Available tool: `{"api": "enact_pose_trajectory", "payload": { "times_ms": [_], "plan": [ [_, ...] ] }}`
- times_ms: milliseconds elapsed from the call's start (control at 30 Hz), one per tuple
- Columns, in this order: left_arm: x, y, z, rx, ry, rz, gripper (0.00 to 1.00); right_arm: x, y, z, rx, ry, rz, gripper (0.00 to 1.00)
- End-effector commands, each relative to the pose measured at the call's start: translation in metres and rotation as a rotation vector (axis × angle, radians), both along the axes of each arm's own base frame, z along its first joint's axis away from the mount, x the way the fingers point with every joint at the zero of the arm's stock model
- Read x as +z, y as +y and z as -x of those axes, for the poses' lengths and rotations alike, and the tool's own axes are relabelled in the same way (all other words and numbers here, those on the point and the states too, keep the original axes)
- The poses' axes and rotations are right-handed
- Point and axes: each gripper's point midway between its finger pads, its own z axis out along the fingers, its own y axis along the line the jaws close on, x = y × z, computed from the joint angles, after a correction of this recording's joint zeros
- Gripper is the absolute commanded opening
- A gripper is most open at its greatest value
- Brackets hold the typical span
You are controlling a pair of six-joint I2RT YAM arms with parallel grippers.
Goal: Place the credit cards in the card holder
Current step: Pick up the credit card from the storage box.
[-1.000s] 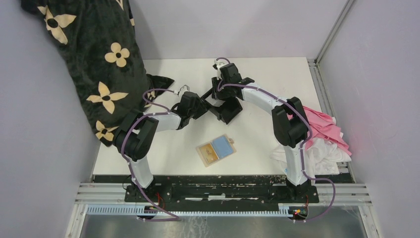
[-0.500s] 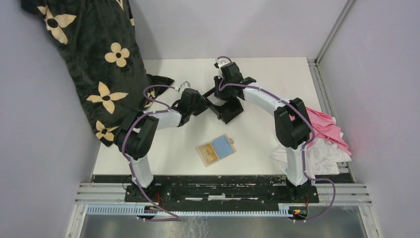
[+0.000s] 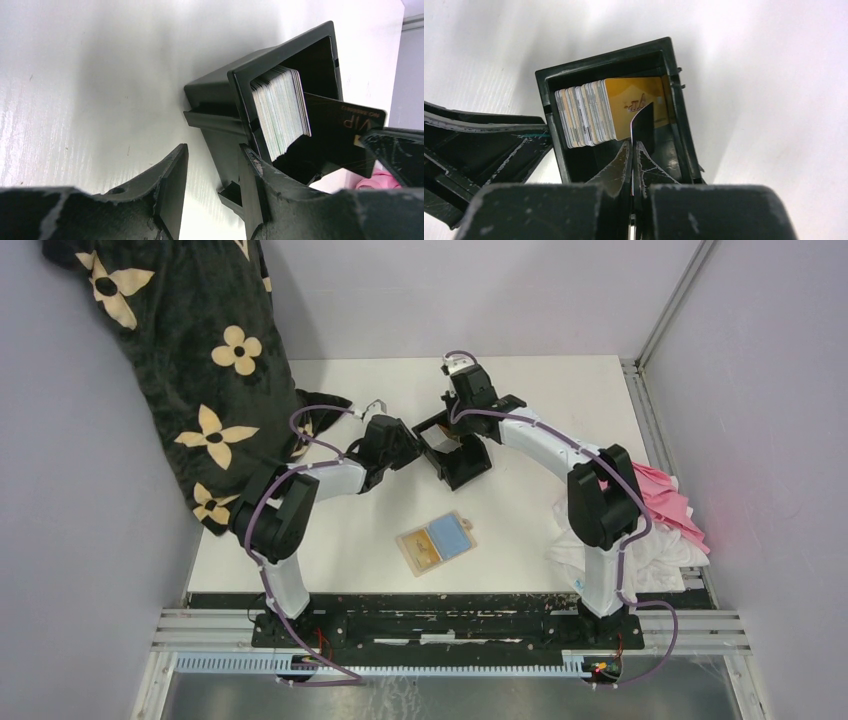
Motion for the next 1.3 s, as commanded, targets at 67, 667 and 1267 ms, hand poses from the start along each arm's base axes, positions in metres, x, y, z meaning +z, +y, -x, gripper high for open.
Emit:
{"api": "enact_pose_trajectory", "payload": {
  "times_ms": [67,667,1267],
  "plan": [
    [0.062,-0.003,-0.004,-0.045,-0.162,0.028,0.49,0.05,-0.012,0.001,-0.039,-0.11,0.012,0.01],
    [0.16,-0.06,0.085,-0.313,-0.199,0.189,0.51,0.119,-0.061,0.133,0.02,-0.208,-0.079,0.01],
    [0.159,-0.086,0.164,-0.518,-0.027,0.336,0.52,0.105,-0.083,0.226,0.11,-0.339,0.002,0.01]
  ]
}}
